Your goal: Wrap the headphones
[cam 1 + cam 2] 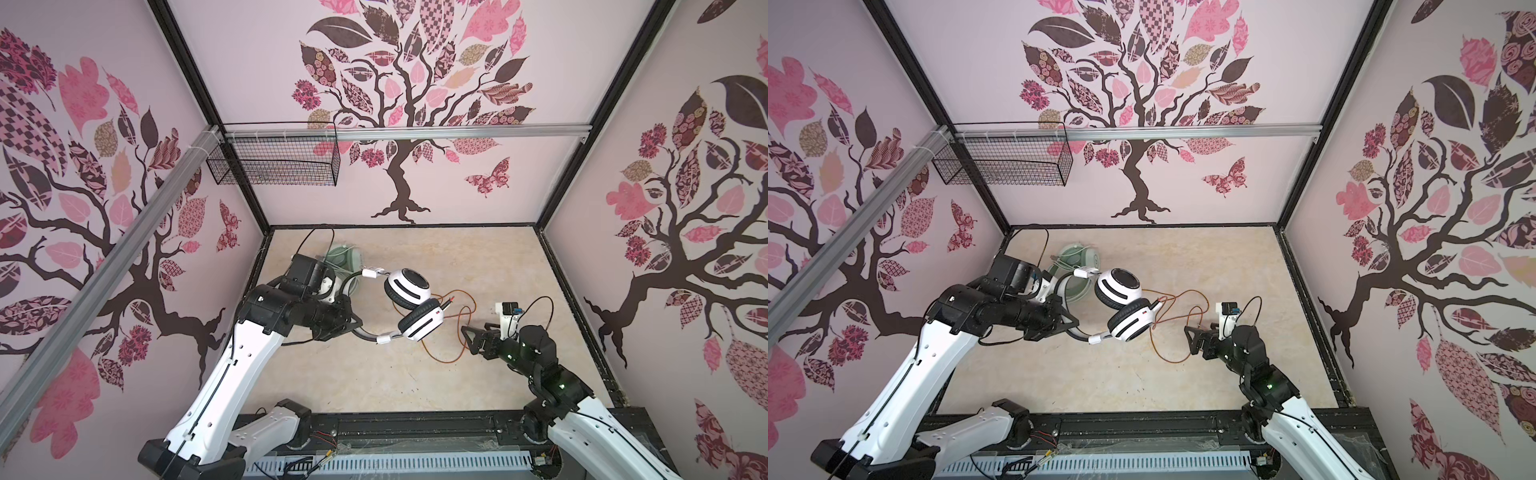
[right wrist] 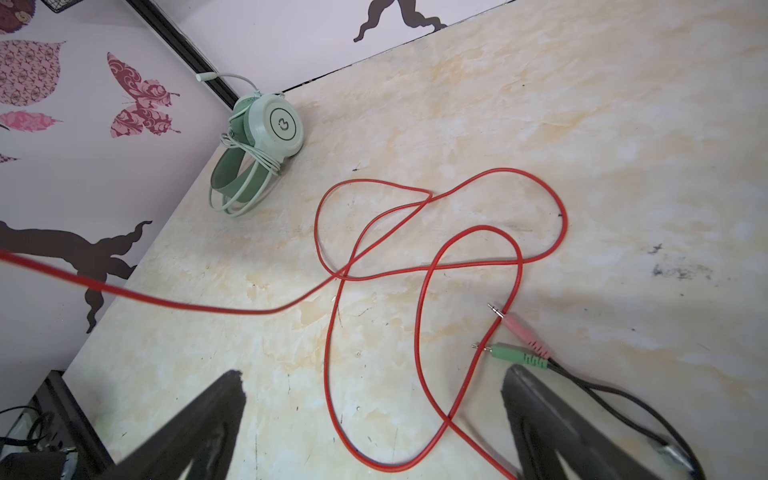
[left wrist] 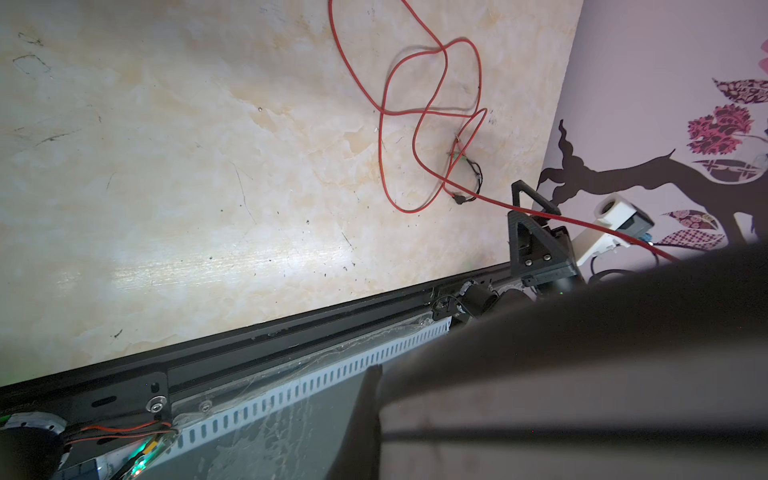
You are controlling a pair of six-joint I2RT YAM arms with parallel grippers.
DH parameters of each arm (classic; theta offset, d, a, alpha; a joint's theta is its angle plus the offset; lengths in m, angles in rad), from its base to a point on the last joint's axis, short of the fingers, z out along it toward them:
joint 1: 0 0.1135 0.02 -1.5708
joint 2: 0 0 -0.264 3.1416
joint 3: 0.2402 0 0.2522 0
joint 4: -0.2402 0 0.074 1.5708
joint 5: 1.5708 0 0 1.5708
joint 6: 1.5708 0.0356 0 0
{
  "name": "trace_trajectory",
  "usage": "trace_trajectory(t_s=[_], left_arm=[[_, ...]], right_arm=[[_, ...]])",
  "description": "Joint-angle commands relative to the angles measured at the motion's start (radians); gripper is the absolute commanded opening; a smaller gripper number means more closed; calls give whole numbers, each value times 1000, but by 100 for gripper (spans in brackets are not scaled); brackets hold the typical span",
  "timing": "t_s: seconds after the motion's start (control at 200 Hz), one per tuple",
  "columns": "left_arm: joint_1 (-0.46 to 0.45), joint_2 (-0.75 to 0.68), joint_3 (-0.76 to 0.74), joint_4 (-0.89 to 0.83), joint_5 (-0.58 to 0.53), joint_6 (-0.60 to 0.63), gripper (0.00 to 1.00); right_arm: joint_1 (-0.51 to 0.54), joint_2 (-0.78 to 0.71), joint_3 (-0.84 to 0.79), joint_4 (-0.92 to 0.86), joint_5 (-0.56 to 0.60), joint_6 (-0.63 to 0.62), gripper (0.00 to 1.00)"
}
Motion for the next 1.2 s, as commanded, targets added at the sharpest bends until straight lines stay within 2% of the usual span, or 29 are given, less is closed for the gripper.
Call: trace_trajectory(t_s=[0.0, 0.08, 0.15, 0.29, 0.38, 0.465, 0.535, 0.62, 0.76, 0.885, 1.02, 1.195], left_arm=[[3, -27, 80, 103, 46, -68, 0], [4, -34, 92, 129, 54, -107, 0], [3, -44, 93, 163, 76, -141, 0], [3, -59, 63, 280, 171, -216, 0], [3, -68, 36, 348, 228, -269, 0], [3, -71, 26, 383, 255, -297, 0], [3, -74, 26, 393, 267, -304, 0], [3, -82, 27, 400, 269, -314, 0], [5, -96, 28, 408, 275, -318, 0], [6, -99, 27, 403, 278, -314, 0], [8, -98, 38, 401, 284, -312, 0], [9, -90, 70, 382, 285, -300, 0]], right_arm=[[-2, 2, -29, 126, -118, -52, 99], [0, 38, -61, 243, -226, -33, 99], [10, 89, -78, 310, -248, -29, 100], [55, 164, -103, 445, -150, -86, 99], [86, 221, -109, 528, -53, -160, 99], [88, 319, -102, 630, -15, -244, 98], [89, 428, -92, 734, 4, -351, 97], [89, 558, -65, 840, 32, -422, 96], [89, 781, 12, 998, -26, -512, 95], [89, 916, 81, 1089, -114, -494, 91], [90, 1020, 104, 1224, -92, -427, 88], [90, 1147, 153, 1353, -79, -352, 77]])
